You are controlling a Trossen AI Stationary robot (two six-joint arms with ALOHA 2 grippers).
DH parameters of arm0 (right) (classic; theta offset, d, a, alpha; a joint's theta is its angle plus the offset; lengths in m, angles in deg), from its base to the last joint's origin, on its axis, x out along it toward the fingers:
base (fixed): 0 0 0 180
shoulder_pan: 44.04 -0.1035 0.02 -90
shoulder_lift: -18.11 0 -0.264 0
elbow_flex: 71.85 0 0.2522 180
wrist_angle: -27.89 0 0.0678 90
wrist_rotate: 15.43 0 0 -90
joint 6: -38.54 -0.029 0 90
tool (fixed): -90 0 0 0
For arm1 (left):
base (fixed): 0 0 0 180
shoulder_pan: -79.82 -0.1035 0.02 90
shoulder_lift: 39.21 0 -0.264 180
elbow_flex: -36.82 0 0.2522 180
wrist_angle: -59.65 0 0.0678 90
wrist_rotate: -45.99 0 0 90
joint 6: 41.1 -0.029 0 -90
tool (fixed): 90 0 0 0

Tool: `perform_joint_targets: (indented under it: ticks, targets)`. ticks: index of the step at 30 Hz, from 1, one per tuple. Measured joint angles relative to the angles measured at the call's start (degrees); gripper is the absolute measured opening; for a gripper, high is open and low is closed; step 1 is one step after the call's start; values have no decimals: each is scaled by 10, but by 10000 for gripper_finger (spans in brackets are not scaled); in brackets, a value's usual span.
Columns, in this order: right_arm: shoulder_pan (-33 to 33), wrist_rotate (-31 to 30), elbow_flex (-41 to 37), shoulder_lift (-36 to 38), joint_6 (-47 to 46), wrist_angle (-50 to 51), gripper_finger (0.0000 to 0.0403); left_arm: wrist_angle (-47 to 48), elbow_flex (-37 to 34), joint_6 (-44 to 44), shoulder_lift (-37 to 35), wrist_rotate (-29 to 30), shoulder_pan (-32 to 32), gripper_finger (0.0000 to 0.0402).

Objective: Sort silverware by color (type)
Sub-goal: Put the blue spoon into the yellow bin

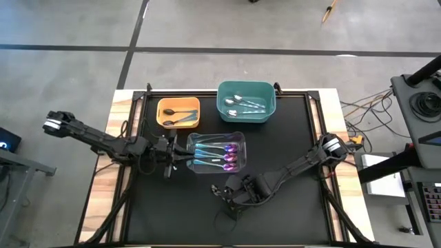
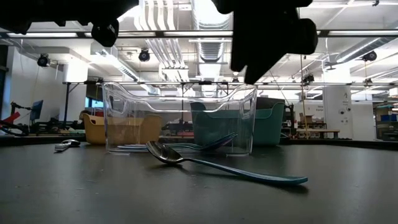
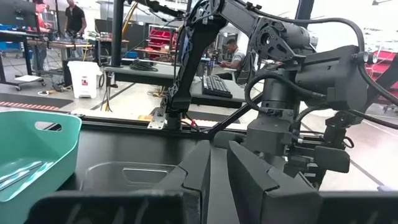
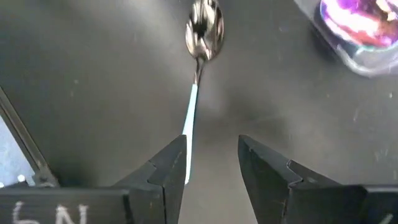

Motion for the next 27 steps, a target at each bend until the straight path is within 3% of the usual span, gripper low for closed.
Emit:
perform_joint_targets:
  ticks: [19,27]
  targets:
    - [-6,-44,-1,-60,14,-24,134,-14,0,-2,-4,0,6,37]
    - [-17,-72,-1,-63,51,-106,134,-14,0,-6,-2,1,6,37]
